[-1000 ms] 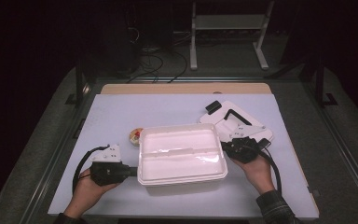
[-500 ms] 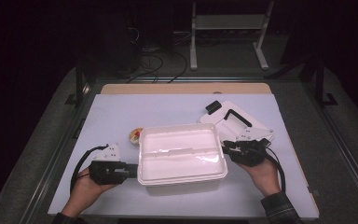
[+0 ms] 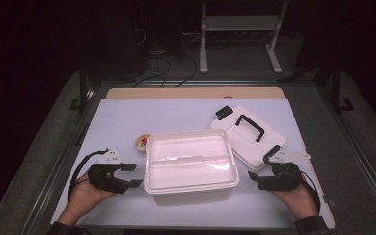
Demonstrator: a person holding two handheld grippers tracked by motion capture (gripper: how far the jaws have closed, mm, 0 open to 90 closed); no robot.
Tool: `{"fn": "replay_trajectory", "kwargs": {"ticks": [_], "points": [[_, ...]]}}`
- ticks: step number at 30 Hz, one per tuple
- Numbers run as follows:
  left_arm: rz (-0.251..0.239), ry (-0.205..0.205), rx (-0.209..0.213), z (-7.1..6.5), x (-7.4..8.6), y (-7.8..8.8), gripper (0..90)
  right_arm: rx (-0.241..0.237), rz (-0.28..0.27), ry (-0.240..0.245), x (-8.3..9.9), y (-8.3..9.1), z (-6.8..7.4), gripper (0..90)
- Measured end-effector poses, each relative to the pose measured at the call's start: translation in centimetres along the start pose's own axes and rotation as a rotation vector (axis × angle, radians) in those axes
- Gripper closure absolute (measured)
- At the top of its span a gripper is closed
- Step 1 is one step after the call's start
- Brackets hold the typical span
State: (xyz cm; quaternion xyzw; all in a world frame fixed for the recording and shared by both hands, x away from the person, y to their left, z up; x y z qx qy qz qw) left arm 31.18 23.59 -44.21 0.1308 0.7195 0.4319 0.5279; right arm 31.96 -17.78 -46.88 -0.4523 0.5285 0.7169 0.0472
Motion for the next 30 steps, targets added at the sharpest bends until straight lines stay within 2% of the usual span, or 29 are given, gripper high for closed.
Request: {"fn": "replay_trajectory", "kwargs": {"ticks": [2, 3, 4, 6, 8, 11, 12, 16, 18, 30], "points": [[0.001, -0.009, -0.007, 0.1, -0.2, 0.4, 32.9, 0.007, 0.023, -0.024, 1.2, -0.1, -0.2, 15.9], [0.001, -0.009, -0.007, 0.1, -0.2, 0.4, 31.7, 0.007, 0.023, -0.024, 1.2, -0.1, -0.2, 15.9], [0.012, -0.012, -0.008, 0.2, -0.3, 0.8, 29.7, 0.016, 0.044, -0.03, 2.3, -0.3, -0.4, 13.6], [0.016, -0.014, -0.015, 0.2, -0.4, 1.0, 27.4, 0.031, 0.049, -0.031, 2.8, -0.4, -0.6, 13.6], [0.02, -0.018, -0.024, 0.3, -0.7, 1.4, 25.9, 0.059, 0.078, -0.046, 4.1, -0.8, -0.8, 13.4], [0.028, -0.024, -0.031, 0.4, -1.4, 2.3, 24.3, 0.075, 0.089, -0.056, 5.1, -1.0, -0.9, 13.0], [0.031, -0.021, -0.029, 0.4, -1.6, 2.6, 24.2, 0.074, 0.075, -0.063, 5.3, -1.0, -1.0, 12.9], [0.049, -0.031, -0.028, 0.4, -2.2, 3.2, 22.9, 0.075, 0.065, -0.063, 5.4, -1.0, -1.0, 13.1], [0.058, -0.042, -0.022, 0.4, -3.0, 3.6, 22.7, 0.073, 0.066, -0.064, 5.4, -1.0, -1.0, 13.0], [0.062, -0.104, -0.019, -0.5, -6.8, 3.6, 21.4, 0.073, 0.063, -0.066, 5.4, -1.0, -1.0, 13.0]]}}
Point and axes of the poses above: each handheld gripper's, and its own axes: y roughly backward along the jaws, x roughly out of its underside, z roughly to its left, the point moved 8 cm from there along -y, roughly forward along the jaws, and after that the axes turned 5 degrees about z, right-handed, at the moved point
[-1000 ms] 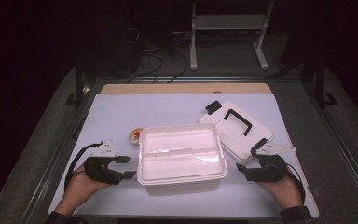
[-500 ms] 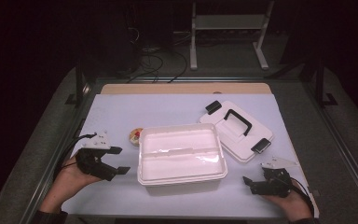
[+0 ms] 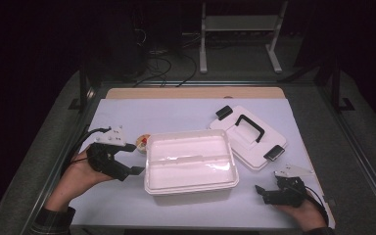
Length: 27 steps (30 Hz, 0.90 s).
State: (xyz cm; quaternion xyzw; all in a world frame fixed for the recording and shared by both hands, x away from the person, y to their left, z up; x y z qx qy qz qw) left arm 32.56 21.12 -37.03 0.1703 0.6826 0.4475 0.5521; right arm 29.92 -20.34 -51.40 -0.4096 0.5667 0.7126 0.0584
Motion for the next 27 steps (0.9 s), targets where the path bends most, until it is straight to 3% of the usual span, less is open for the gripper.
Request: {"fn": "replay_trajectory", "kwargs": {"ticks": [9, 14, 27], "points": [[0.007, -0.045, 0.024, 0.0, -2.5, -0.5, 21.2, -0.002, 0.001, 0.0, 0.0, 0.0, 0.0, 12.9], [0.038, -0.082, 0.066, -0.5, -4.2, -1.4, 21.7, -0.002, 0.0, 0.0, 0.0, 0.0, 0.0, 13.0], [0.101, -0.146, 0.091, -1.2, -7.6, -3.9, 25.0, 0.0, 0.0, -0.001, 0.0, 0.0, 0.0, 13.0]]}}
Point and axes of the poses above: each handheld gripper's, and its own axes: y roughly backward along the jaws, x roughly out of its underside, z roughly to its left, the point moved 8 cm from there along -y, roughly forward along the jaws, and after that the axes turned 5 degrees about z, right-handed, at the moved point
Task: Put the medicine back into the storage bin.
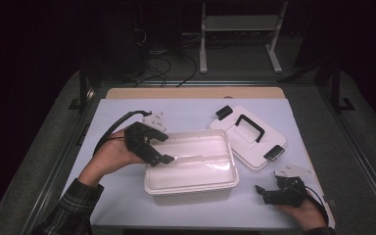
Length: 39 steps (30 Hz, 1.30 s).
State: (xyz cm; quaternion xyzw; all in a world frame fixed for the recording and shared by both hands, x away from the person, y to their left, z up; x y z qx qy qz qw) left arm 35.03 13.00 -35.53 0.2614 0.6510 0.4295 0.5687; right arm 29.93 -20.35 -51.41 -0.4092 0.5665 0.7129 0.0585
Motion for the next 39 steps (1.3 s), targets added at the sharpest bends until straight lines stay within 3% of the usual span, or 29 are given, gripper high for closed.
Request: {"fn": "replay_trajectory", "kwargs": {"ticks": [9, 19, 29, 39], "points": [[0.05, -0.034, 0.032, -0.8, -1.6, -2.0, 37.3, 0.0, 0.0, -0.001, 0.0, 0.0, 0.0, 13.0], [0.119, -0.101, 0.056, -1.8, -3.1, -4.0, 57.8, -0.001, 0.0, -0.001, 0.0, 0.0, 0.0, 12.9], [0.152, -0.112, 0.075, -2.2, -3.3, -5.0, 76.6, -0.001, -0.001, -0.001, 0.0, 0.0, 0.0, 12.9], [0.191, -0.106, 0.096, -2.3, -3.4, -5.2, 86.3, -0.001, -0.001, -0.001, 0.0, 0.0, 0.0, 12.9]]}}
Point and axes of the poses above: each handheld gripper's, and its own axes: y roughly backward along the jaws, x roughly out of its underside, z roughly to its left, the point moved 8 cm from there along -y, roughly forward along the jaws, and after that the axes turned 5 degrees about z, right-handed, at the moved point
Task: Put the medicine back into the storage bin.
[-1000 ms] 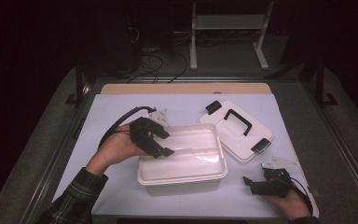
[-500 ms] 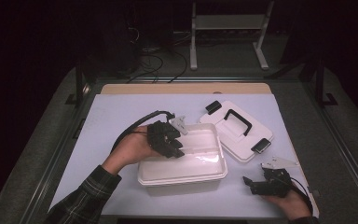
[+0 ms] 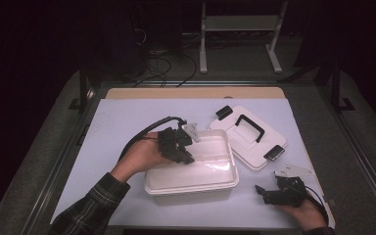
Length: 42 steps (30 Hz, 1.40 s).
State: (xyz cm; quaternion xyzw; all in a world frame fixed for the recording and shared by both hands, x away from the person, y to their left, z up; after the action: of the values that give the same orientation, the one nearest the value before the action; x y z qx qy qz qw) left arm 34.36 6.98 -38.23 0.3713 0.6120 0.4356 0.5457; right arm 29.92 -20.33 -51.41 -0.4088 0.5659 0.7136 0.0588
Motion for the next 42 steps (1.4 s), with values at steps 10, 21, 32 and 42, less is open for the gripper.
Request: {"fn": "replay_trajectory", "kwargs": {"ticks": [10, 21, 32, 42], "points": [[0.038, -0.026, -0.014, -0.1, -0.3, 0.1, 88.9, 0.0, 0.0, 0.0, 0.0, 0.0, 0.0, 13.0], [0.002, -0.026, -0.027, -0.3, -1.3, 1.8, 88.9, -0.001, -0.002, 0.0, 0.0, 0.0, 0.0, 12.9], [-0.053, -0.005, -0.059, -0.1, -1.3, 6.0, 88.8, 0.0, -0.001, 0.0, 0.0, 0.0, 0.0, 12.9], [-0.052, 0.063, -0.093, 0.8, 2.0, 8.1, 88.8, 0.0, -0.001, 0.002, 0.0, 0.0, 0.0, 13.0]]}}
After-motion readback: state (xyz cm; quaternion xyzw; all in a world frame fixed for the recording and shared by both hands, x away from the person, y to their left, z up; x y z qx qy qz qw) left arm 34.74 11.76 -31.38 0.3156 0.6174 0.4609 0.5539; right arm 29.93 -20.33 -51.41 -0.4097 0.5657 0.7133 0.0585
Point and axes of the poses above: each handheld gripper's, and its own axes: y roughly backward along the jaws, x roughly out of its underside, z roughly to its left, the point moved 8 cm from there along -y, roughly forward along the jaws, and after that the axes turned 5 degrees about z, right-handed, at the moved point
